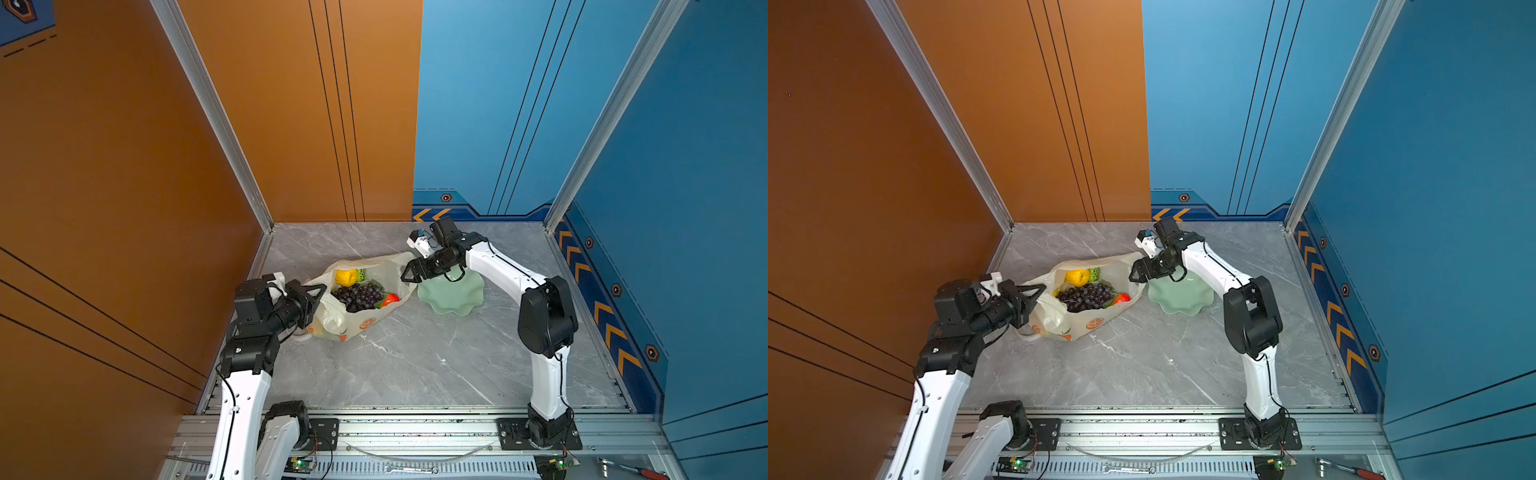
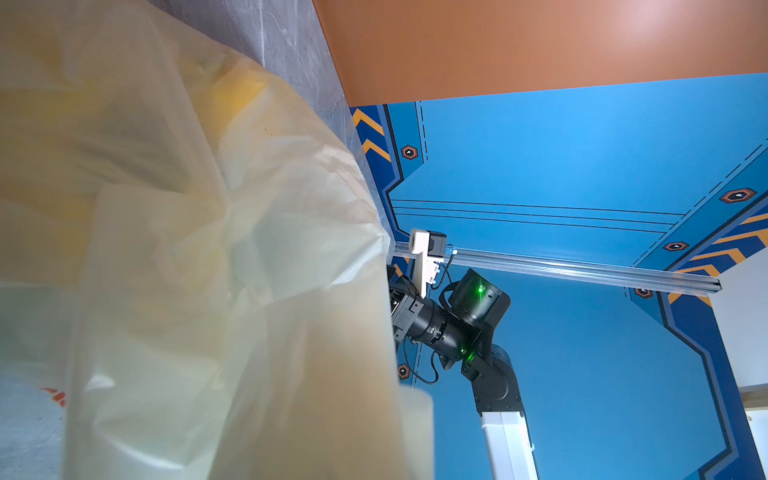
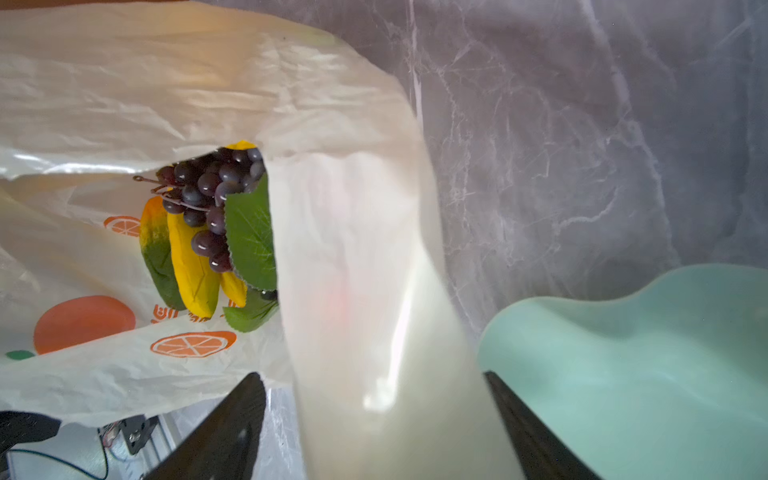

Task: Place the fruits into the plastic bag
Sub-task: 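Open the right gripper and lift it out of the bag mouth, then grasp the bag handle farthest from the robot with the right gripper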

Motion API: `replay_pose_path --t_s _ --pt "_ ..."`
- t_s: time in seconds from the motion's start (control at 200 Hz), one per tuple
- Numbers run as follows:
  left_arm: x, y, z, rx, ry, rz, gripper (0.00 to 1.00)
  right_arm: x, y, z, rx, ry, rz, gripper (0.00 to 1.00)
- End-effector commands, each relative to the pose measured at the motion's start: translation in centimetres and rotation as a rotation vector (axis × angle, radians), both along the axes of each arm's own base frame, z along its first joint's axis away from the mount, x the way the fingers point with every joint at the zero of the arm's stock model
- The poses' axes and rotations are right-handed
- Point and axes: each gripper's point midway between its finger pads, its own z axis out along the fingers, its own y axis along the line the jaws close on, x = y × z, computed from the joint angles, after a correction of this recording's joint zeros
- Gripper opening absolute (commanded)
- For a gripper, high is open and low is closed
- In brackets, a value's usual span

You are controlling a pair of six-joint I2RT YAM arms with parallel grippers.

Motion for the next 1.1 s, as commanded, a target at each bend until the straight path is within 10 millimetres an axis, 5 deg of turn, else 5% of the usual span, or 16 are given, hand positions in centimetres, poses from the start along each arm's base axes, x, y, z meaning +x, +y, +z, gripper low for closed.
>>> replay_pose_path --t_s 0.0,0.215,0.335,0.541,0.621,0.826,0.981,1.091 --pt "-0.3 0.3 -0.6 0.0 0.018 0.011 0.0 1.7 0.4 1.4 0.003 -0.081 -0.034 0.77" --pt "0.0 0.6 -0.4 -0.006 0.013 0.014 0.0 2.3 0.7 3.0 0.048 -0.114 -0.044 0.63" --pt "0.1 0.7 -0.4 -0.01 0.013 0.017 0.0 2.1 0.6 3.3 0.069 -0.1 -0.043 0.43" --pt "-0.1 0.7 -0.6 -0.012 0.014 0.016 0.0 1.5 0.1 3.2 0.064 -0.093 -0.047 0.42" --pt "-0.1 0.7 -0.6 -0.014 0.014 0.015 0.0 1.4 0.0 3.4 0.068 -0.093 -0.05 0.28" --pt "-0.2 0.7 -0.5 -0.015 0.014 0.015 0.0 1.3 0.0 3.6 0.066 -0.092 -0.059 0.27" --pt "-0.2 0.7 -0.5 -0.014 0.012 0.012 0.0 1.2 0.0 3.9 0.07 -0.099 -0.058 0.01" --pt "0.0 0.7 -0.5 -0.016 0.014 0.011 0.0 1.3 0.0 4.6 0.077 -0.111 -0.061 0.0"
